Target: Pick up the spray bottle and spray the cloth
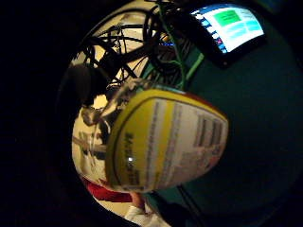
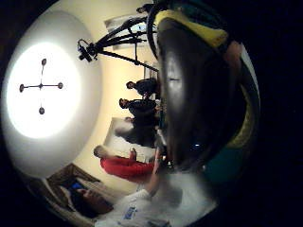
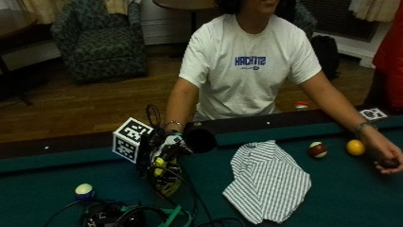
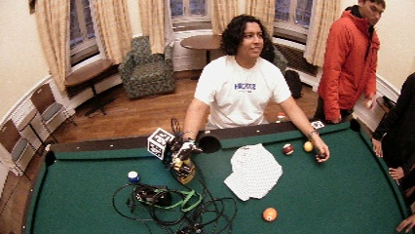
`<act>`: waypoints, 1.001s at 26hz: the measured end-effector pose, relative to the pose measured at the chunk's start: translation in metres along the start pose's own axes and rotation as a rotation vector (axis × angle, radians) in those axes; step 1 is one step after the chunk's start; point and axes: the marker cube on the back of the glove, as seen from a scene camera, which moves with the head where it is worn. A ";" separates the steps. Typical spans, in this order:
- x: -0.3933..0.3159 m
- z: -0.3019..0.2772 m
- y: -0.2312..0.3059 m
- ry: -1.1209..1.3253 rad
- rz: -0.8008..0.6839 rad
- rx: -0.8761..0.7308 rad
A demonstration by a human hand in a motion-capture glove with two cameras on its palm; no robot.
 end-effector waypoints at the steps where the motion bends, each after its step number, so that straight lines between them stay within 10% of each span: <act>1: 0.001 0.000 0.000 -0.002 -0.001 0.004; 13: -0.011 -0.009 0.005 -0.009 -0.133 0.153; 26: -0.161 -0.072 0.042 -0.088 -0.345 -0.094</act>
